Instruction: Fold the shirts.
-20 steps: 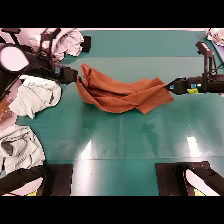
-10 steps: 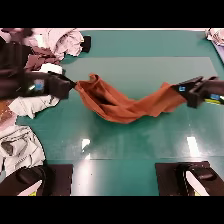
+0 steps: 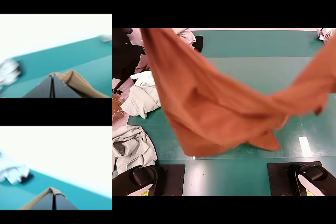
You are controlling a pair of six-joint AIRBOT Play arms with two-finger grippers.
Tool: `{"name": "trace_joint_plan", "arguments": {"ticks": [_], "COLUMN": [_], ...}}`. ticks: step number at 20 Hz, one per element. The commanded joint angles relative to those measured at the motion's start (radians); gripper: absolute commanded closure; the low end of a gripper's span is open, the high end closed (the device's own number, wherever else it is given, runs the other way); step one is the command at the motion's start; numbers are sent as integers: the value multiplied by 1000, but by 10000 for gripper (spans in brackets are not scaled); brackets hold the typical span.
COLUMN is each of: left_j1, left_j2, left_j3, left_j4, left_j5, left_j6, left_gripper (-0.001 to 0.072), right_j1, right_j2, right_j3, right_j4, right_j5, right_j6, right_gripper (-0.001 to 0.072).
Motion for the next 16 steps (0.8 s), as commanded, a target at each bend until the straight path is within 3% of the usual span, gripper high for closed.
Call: {"name": "trace_joint_plan", "arguments": {"ticks": [1, 3, 5, 7, 11, 16], "left_j1": [184, 337, 478, 554, 570, 570], "left_j2": [-211, -305, -408, -526, -698, -795], "left_j3": [23, -43, -87, -94, -94, -88], "left_j4": [145, 109, -54, -168, -181, -161], "left_j5": [-184, -118, -32, 17, 207, 335], "left_j6": [-62, -65, -34, 21, 56, 56], "left_gripper": [685, 685, 684, 683, 683, 682], "right_j1": [-93, -204, -301, -338, -349, -313], "right_j2": [-309, -493, -668, -792, -927, -1019], "right_j3": [111, 124, 124, 126, 126, 126], "right_j4": [-84, 40, 234, 261, 388, 399], "right_j5": [142, 128, 116, 66, -6, -72], "right_j6": [78, 76, 48, -1, -108, -125], "right_gripper": [693, 693, 695, 695, 694, 689]}}
